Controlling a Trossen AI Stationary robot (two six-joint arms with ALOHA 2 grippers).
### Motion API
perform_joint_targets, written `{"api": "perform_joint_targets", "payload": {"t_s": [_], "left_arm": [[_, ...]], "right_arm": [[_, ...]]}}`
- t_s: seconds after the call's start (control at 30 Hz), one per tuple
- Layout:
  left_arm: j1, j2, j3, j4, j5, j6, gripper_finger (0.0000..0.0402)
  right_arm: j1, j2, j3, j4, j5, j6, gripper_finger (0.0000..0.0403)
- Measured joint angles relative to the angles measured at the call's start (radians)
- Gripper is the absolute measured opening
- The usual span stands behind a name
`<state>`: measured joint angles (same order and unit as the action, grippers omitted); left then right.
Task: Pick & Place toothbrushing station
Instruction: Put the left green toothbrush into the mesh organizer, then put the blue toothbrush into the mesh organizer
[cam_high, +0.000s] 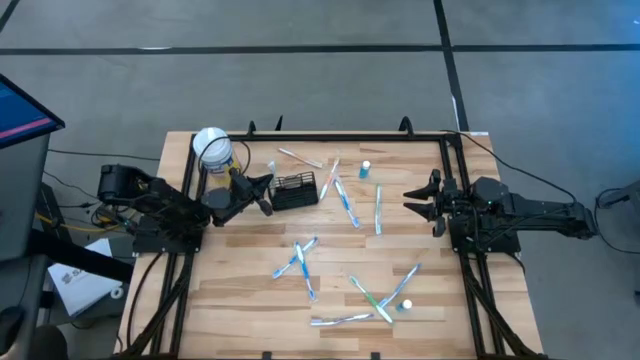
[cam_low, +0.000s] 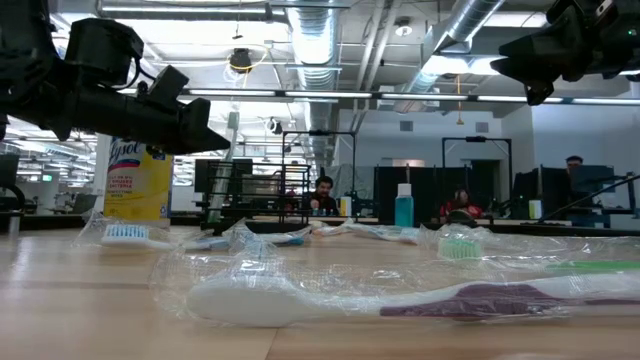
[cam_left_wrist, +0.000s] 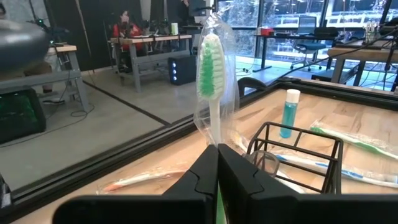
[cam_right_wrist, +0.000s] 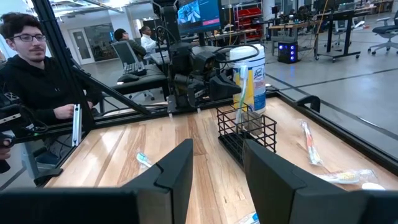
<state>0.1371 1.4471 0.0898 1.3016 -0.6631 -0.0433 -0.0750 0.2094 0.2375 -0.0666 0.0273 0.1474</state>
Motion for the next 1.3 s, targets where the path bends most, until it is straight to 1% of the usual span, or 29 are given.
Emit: {"api": "perform_joint_targets", "payload": {"t_s": [0.2,0.3,0.4,0.6,0.77,0.9,1.1,1.3], "left_arm": [[0.0,0.0,0.0,0.001,0.005,0.0,0.0004],[0.0,0.0,0.0,0.001,0.005,0.0,0.0012],[0.0,0.0,0.0,0.001,0.005,0.0,0.0032],[0.0,0.0,0.0,0.001,0.005,0.001,0.0086],[0.0,0.0,0.0,0.001,0.005,0.001,0.0111],[0.0,-0.001,0.0,0.004,0.005,0.021,0.0118],[0.0,-0.003,0.0,0.008,0.004,0.042,0.0114],[-0.003,-0.065,0.001,0.01,0.004,0.042,0.0113]], "right_arm": [[0.0,0.0,0.0,0.0,0.0,0.0,0.0131],[0.0,0.0,0.0,0.0,0.0,0.0,0.0131],[0.0,0.0,0.0,0.0,0.0,0.0,0.0131],[0.0,0.0,0.0,0.0,0.0,0.0,0.0131],[0.0,0.0,0.0,0.0,0.0,0.0,0.0131],[0.0,0.0,0.0,0.0,0.0,0.0,0.0131],[0.0,0.0,0.0,0.0,0.0,0.0,0.0131],[0.001,0.0,0.0,-0.001,0.0,0.0,0.0131]]}}
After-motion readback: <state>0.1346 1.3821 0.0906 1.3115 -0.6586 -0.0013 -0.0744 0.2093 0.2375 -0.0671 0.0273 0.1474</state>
